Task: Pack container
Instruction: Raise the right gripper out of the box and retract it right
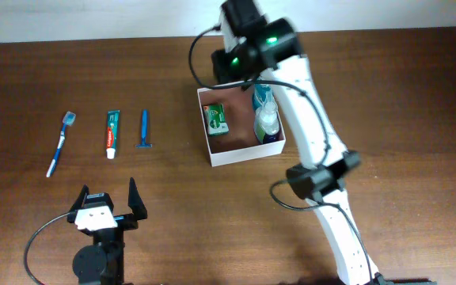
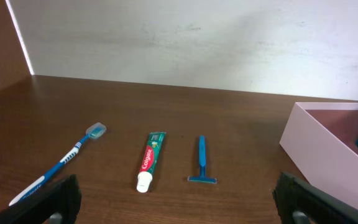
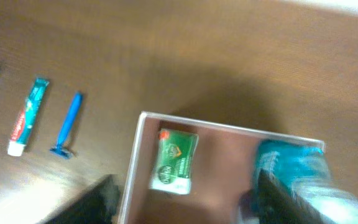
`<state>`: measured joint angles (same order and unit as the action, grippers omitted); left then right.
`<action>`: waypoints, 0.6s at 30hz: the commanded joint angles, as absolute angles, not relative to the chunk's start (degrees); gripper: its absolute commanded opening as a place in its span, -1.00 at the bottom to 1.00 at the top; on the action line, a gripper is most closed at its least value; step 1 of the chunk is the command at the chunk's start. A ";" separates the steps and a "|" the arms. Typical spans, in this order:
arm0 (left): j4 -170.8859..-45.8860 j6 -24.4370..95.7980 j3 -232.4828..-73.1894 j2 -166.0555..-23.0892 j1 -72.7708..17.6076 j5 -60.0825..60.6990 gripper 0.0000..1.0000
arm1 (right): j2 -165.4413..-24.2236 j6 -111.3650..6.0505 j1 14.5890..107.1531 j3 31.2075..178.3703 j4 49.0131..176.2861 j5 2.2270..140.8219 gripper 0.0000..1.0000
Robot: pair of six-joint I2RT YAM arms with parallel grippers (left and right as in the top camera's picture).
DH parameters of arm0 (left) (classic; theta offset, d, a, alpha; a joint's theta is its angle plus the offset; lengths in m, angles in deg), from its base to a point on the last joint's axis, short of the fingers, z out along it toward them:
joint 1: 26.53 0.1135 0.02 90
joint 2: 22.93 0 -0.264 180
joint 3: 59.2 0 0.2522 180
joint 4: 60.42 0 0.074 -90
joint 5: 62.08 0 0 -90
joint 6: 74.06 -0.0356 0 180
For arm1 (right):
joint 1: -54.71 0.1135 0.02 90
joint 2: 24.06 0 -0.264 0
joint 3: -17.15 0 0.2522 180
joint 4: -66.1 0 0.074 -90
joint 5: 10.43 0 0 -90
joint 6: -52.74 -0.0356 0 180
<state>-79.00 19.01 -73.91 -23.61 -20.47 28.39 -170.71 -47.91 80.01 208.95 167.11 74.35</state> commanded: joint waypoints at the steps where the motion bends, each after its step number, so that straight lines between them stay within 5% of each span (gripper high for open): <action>1: -78.91 19.56 -73.47 -23.22 -20.47 28.79 0.99 | -161.44 -47.65 75.33 210.96 167.83 84.65 0.73; 3: -78.91 19.56 -73.47 -23.22 -20.47 28.79 0.99 | -158.18 -47.67 71.94 210.94 168.94 87.53 0.96; 18: -78.89 19.56 -73.47 -23.22 -20.47 28.81 0.99 | -154.71 -50.89 39.70 206.41 177.18 85.37 0.97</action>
